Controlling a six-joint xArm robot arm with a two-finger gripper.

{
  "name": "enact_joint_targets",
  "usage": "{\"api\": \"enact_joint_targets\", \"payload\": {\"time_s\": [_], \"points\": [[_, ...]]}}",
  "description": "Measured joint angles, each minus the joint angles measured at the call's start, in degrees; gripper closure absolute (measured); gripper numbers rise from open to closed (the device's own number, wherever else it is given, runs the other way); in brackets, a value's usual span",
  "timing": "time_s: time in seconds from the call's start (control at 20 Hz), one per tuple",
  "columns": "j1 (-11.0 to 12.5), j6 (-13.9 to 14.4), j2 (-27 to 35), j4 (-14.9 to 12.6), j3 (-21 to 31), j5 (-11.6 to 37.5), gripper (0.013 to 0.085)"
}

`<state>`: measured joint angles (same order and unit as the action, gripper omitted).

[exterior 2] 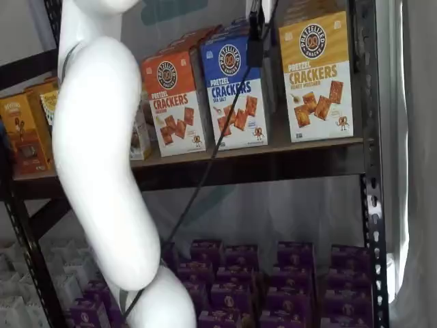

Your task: Retrieve the yellow and white box located on the top shelf, the sixth one from the left

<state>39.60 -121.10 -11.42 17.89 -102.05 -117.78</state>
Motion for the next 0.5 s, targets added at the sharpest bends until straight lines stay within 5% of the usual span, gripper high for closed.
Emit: {"api": "enact_joint_targets", "payload": {"time_s": [0.2,0.5], "points": [[-4.78,0.13,-0.82,-8.79,1.31,0.89,0.013],[-4.99,0.81,-1.68,-7.79,3.13,1.67,0.013]]}}
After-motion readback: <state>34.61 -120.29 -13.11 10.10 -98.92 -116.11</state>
